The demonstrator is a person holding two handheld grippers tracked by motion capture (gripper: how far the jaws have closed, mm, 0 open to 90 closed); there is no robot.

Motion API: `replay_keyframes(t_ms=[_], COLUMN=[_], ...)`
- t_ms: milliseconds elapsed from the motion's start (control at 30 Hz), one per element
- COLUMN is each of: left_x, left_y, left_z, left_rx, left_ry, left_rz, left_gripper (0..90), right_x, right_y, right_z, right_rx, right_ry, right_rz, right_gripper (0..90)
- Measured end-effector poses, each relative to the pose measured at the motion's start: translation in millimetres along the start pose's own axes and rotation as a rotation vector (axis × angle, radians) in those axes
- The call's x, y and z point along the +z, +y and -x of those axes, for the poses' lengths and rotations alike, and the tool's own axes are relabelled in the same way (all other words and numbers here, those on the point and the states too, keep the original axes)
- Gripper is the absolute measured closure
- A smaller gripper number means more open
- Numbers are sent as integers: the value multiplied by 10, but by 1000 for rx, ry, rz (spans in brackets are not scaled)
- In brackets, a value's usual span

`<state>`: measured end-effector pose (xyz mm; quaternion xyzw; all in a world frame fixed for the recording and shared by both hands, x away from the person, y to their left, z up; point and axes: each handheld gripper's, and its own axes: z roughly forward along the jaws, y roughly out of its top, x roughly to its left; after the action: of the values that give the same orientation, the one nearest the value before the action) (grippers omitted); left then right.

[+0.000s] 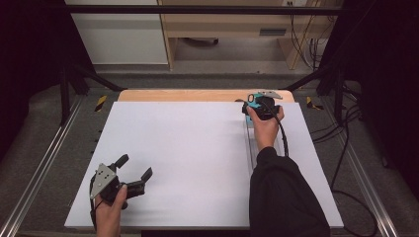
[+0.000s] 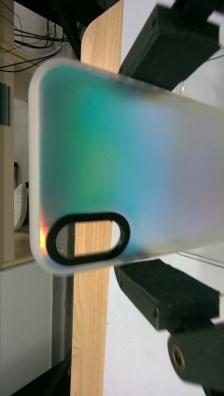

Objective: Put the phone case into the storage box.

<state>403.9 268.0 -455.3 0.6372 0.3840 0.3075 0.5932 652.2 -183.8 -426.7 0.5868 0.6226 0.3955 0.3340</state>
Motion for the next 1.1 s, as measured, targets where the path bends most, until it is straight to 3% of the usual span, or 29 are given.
replay_keyframes(t_ms=[200, 567, 867, 1100], left_x=[2, 0, -4, -10], left_y=[-1, 0, 2, 3], left_z=[3, 2, -5, -12], left_rx=[3, -1, -1, 3], left_ry=[-2, -1, 2, 5], left_rz=[-4, -1, 0, 1], left_gripper=[12, 11, 12, 12], right_x=[-23, -71, -131, -173], right_y=[16, 41, 48, 60], right_z=[-3, 30, 18, 51], right_rx=[13, 3, -35, -32], right_ry=[15, -7, -17, -20], right_rz=[12, 22, 12, 8], right_gripper=[83, 61, 48, 48])
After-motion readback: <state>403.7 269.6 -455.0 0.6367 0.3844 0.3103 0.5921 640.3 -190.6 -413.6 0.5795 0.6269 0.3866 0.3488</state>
